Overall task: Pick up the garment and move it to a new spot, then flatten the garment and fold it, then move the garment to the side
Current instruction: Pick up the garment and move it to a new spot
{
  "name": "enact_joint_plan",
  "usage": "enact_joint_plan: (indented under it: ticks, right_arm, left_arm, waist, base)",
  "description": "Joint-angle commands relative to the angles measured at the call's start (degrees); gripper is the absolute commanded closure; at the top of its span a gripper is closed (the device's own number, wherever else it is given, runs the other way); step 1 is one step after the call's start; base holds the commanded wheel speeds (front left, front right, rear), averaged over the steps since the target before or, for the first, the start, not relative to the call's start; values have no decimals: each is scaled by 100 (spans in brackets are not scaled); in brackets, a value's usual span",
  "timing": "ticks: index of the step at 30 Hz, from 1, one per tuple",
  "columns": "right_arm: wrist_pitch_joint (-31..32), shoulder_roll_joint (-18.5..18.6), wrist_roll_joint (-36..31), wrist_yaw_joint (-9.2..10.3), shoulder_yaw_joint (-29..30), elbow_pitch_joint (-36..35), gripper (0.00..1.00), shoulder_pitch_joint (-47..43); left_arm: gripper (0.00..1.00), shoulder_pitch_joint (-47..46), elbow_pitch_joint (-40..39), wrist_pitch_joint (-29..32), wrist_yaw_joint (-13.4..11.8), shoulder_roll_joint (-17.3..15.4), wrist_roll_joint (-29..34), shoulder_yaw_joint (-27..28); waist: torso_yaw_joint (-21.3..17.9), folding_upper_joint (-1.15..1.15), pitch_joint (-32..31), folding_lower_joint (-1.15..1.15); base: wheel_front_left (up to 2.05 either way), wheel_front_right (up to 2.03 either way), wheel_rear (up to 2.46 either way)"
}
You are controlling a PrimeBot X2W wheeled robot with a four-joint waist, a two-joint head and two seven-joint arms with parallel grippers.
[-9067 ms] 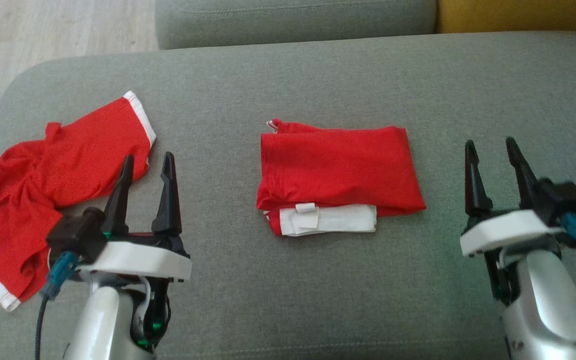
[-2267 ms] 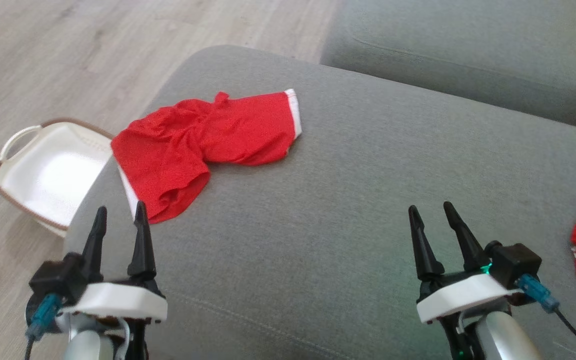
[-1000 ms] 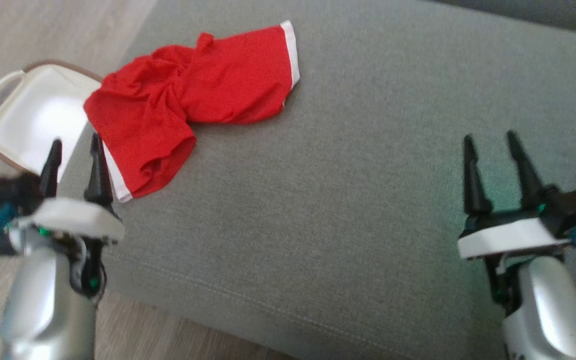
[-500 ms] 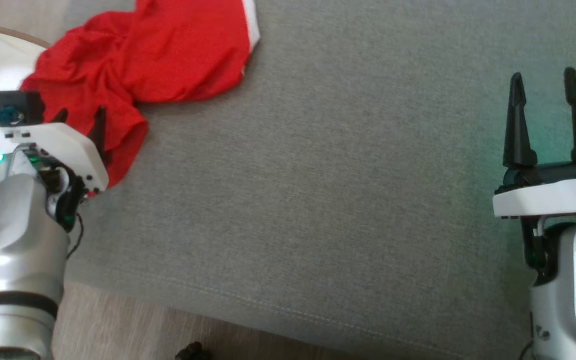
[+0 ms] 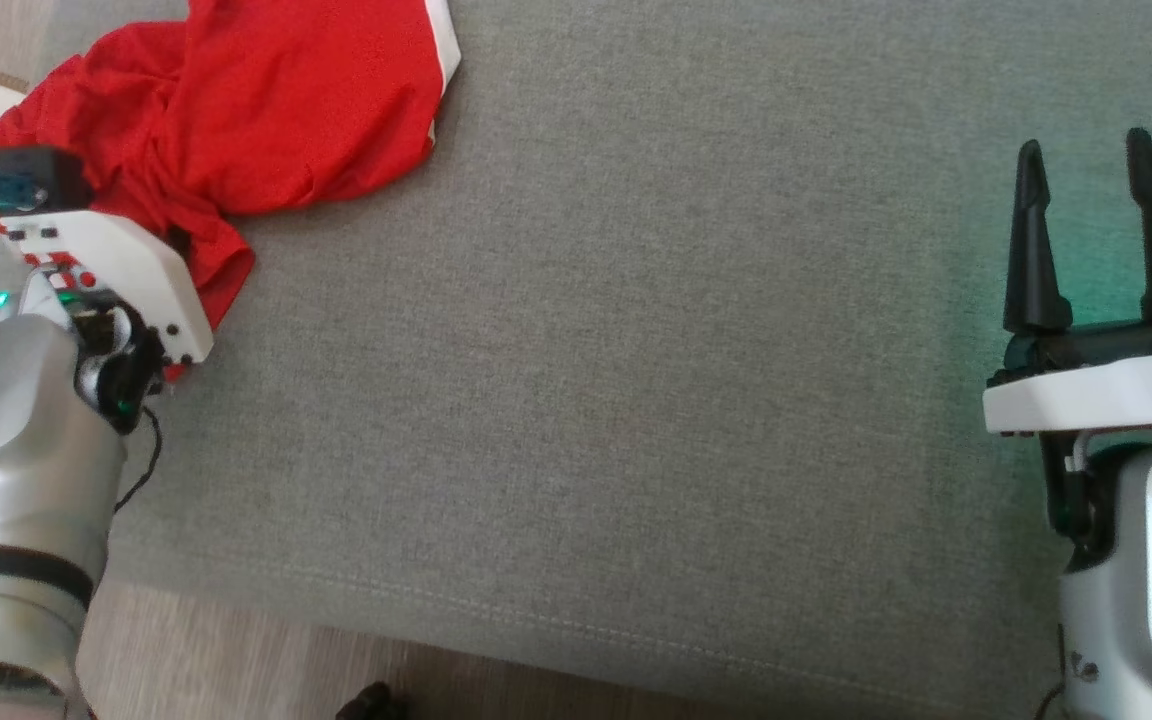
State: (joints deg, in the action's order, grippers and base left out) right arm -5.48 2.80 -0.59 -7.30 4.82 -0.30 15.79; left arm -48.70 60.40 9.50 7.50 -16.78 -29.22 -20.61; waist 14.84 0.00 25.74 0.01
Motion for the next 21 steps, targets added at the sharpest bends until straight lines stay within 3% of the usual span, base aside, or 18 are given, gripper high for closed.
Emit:
enact_joint_plan:
  ticks: [1,12,21]
  right_arm:
    - [-15,8,-7,-19,-161,-164,0,54]
    - [-427,8,458,-19,-560,490,0,-63]
    - [-723,8,816,-19,-816,992,0,-139]
  left_arm:
    - [100,88,-84,46,-2,-257,-125,-39]
    - [100,254,-1037,-796,-1,-439,-1219,-391]
    - [100,344,-2047,-1103,-75,-212,-1493,-487]
  waist:
    - [-22,0,-51,-1]
    - [-362,0,-728,-1]
    - [-756,0,-1250,-1]
  base:
    - [0,0,0]
    - [0,0,0]
    - [0,0,0]
